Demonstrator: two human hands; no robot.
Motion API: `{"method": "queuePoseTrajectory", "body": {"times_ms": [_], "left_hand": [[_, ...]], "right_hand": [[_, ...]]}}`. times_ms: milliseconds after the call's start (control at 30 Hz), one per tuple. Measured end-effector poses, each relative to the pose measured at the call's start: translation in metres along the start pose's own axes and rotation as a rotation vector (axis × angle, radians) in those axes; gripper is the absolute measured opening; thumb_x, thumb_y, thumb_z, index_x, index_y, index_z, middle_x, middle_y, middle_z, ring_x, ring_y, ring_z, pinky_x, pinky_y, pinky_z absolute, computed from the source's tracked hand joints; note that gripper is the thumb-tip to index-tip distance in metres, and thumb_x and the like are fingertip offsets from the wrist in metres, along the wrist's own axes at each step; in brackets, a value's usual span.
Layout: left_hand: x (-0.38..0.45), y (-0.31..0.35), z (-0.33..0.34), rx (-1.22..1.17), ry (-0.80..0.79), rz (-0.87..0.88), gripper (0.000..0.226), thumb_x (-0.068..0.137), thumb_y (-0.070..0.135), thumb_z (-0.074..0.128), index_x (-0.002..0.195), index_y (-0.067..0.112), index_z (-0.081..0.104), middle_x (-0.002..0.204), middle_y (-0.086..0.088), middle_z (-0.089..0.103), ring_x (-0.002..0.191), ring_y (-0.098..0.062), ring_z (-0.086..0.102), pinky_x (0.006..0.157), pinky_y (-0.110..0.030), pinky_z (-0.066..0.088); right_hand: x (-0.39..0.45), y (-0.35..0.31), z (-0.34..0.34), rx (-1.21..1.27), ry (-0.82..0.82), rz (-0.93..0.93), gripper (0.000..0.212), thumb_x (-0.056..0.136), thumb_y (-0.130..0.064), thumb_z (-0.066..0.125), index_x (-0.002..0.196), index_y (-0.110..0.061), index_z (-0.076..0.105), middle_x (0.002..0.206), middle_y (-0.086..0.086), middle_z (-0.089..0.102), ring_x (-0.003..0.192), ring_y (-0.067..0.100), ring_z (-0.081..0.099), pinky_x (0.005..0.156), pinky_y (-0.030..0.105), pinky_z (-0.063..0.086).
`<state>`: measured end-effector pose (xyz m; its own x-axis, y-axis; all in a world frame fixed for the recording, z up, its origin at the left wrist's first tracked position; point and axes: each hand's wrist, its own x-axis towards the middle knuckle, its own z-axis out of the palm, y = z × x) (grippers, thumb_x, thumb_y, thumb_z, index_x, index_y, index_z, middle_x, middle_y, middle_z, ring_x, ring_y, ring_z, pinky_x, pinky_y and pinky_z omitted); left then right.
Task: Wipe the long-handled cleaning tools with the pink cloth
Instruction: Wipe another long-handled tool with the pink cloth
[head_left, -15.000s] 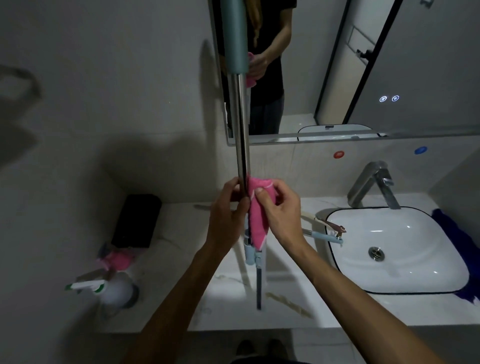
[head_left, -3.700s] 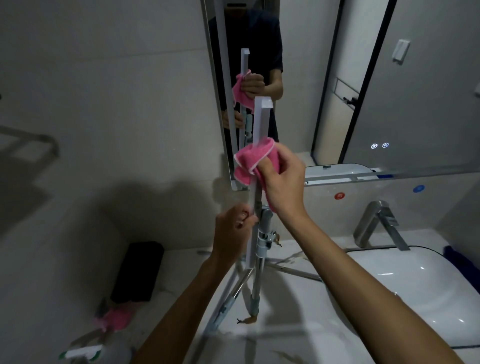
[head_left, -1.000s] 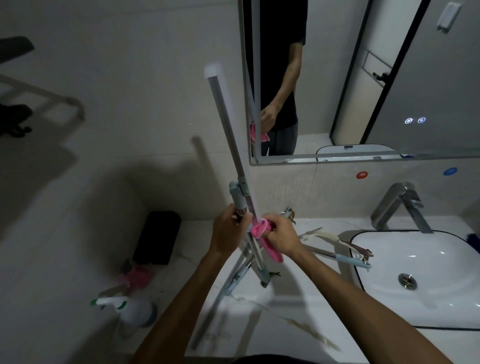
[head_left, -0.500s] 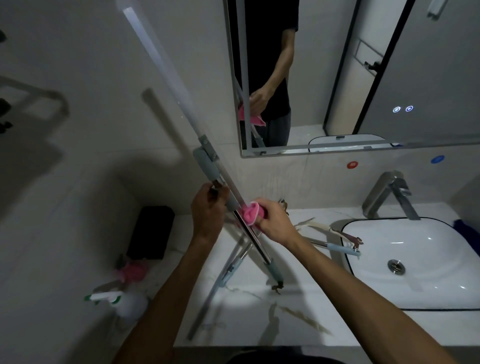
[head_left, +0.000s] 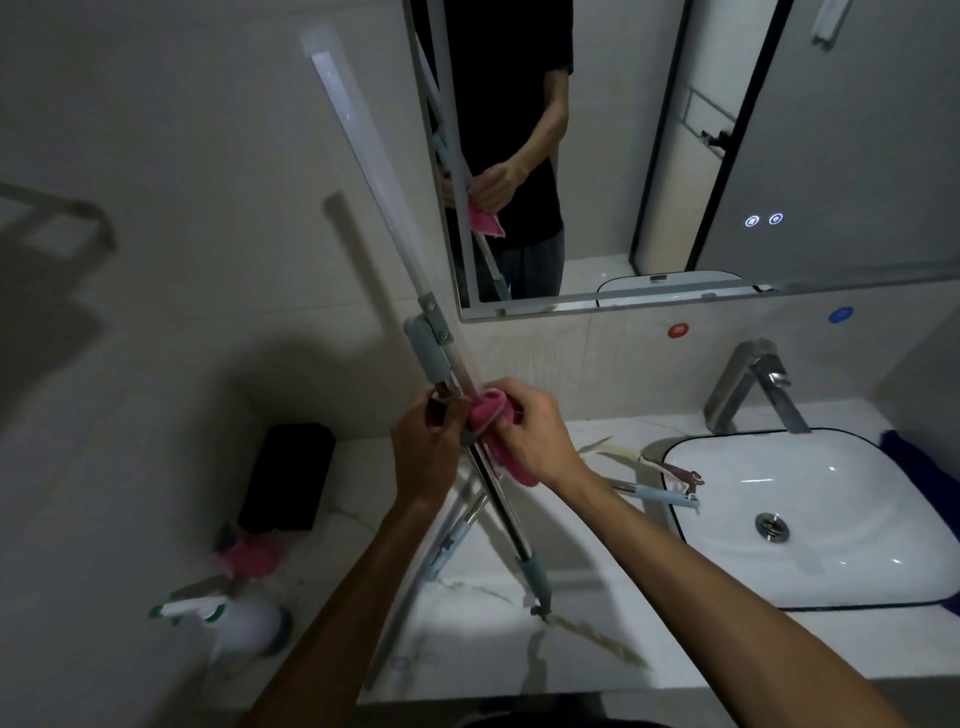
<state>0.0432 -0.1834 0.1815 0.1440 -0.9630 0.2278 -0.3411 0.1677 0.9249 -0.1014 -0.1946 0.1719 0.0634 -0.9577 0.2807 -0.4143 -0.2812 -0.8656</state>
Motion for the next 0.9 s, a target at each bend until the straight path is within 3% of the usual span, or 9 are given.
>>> {"method": "queuePoseTrajectory", "body": {"times_ms": [133, 233, 367, 433, 533, 633, 700, 767, 900], "left_hand": [[-0.002, -0.004, 0.0, 0.04, 0.039, -0.002, 0.02, 0.096, 0.021, 0.064, 0.082, 0.034, 0.061, 0.079, 0.009, 0.067, 0.068, 0.006, 0.059, 0.061, -0.008, 0.042], [-0.006, -0.009, -0.002, 0.051, 0.066, -0.028, 0.009, 0.095, 0.022, 0.066, 0.087, 0.027, 0.065, 0.076, 0.012, 0.065, 0.066, 0.01, 0.059, 0.061, -0.007, 0.042], [-0.011, -0.008, -0.004, 0.055, 0.058, -0.042, 0.007, 0.091, 0.022, 0.071, 0.096, 0.02, 0.067, 0.078, 0.017, 0.068, 0.07, 0.012, 0.063, 0.063, -0.006, 0.047], [-0.011, -0.01, -0.003, 0.069, 0.075, -0.043, 0.011, 0.088, 0.023, 0.074, 0.096, 0.019, 0.069, 0.078, 0.017, 0.069, 0.071, 0.01, 0.064, 0.064, -0.008, 0.049], [-0.015, -0.012, 0.001, 0.107, 0.09, -0.015, 0.015, 0.086, 0.027, 0.076, 0.096, 0.017, 0.07, 0.078, 0.017, 0.07, 0.073, 0.006, 0.067, 0.065, -0.013, 0.052], [-0.025, -0.009, 0.009, 0.128, 0.062, 0.042, 0.017, 0.088, 0.027, 0.074, 0.099, 0.017, 0.068, 0.082, 0.017, 0.069, 0.075, 0.004, 0.069, 0.066, -0.014, 0.055], [-0.028, -0.01, 0.013, 0.138, 0.067, 0.065, 0.018, 0.088, 0.026, 0.073, 0.1, 0.013, 0.068, 0.083, 0.015, 0.07, 0.075, 0.002, 0.069, 0.067, -0.015, 0.056], [-0.029, -0.009, 0.017, 0.149, 0.072, 0.054, 0.017, 0.089, 0.026, 0.072, 0.1, 0.013, 0.068, 0.084, 0.013, 0.07, 0.076, 0.002, 0.068, 0.068, -0.015, 0.055], [-0.035, -0.001, 0.024, 0.161, 0.074, 0.018, 0.008, 0.092, 0.022, 0.069, 0.098, 0.019, 0.066, 0.083, 0.015, 0.067, 0.076, 0.006, 0.065, 0.066, -0.009, 0.05]], "right_hand": [[-0.012, 0.018, 0.0, -0.088, -0.064, 0.026, 0.009, 0.097, -0.022, 0.065, 0.1, -0.017, 0.071, 0.089, -0.004, 0.072, 0.078, 0.004, 0.064, 0.075, 0.024, 0.054], [-0.031, 0.035, 0.0, -0.204, -0.292, 0.187, 0.006, 0.095, -0.016, 0.065, 0.093, -0.013, 0.071, 0.082, -0.004, 0.067, 0.072, -0.001, 0.059, 0.079, 0.031, 0.055], [-0.049, 0.042, -0.003, -0.244, -0.474, 0.297, 0.018, 0.092, 0.001, 0.063, 0.087, -0.016, 0.068, 0.077, -0.009, 0.063, 0.058, -0.014, 0.059, 0.057, 0.004, 0.046], [-0.05, 0.042, -0.004, -0.237, -0.486, 0.301, 0.022, 0.091, 0.005, 0.061, 0.089, -0.015, 0.069, 0.075, -0.015, 0.06, 0.056, -0.019, 0.057, 0.052, 0.002, 0.043], [-0.043, 0.042, -0.005, -0.296, -0.459, 0.263, 0.02, 0.086, 0.004, 0.06, 0.088, -0.01, 0.073, 0.07, -0.011, 0.063, 0.051, -0.012, 0.057, 0.054, 0.006, 0.043], [-0.037, 0.041, -0.005, -0.329, -0.47, 0.249, 0.016, 0.085, -0.001, 0.061, 0.082, -0.014, 0.07, 0.069, -0.012, 0.063, 0.058, -0.005, 0.054, 0.062, 0.017, 0.045], [-0.036, 0.042, -0.007, -0.327, -0.468, 0.259, 0.016, 0.085, -0.002, 0.062, 0.095, -0.011, 0.071, 0.082, -0.003, 0.068, 0.067, 0.003, 0.056, 0.069, 0.021, 0.045], [-0.037, 0.043, -0.01, -0.289, -0.461, 0.277, 0.026, 0.084, -0.003, 0.062, 0.108, -0.012, 0.069, 0.098, 0.003, 0.07, 0.081, 0.012, 0.059, 0.073, 0.022, 0.043], [-0.038, 0.05, -0.012, -0.15, -0.488, 0.309, 0.026, 0.085, -0.006, 0.068, 0.107, -0.019, 0.065, 0.101, 0.0, 0.069, 0.093, 0.017, 0.065, 0.07, 0.019, 0.047]]}}
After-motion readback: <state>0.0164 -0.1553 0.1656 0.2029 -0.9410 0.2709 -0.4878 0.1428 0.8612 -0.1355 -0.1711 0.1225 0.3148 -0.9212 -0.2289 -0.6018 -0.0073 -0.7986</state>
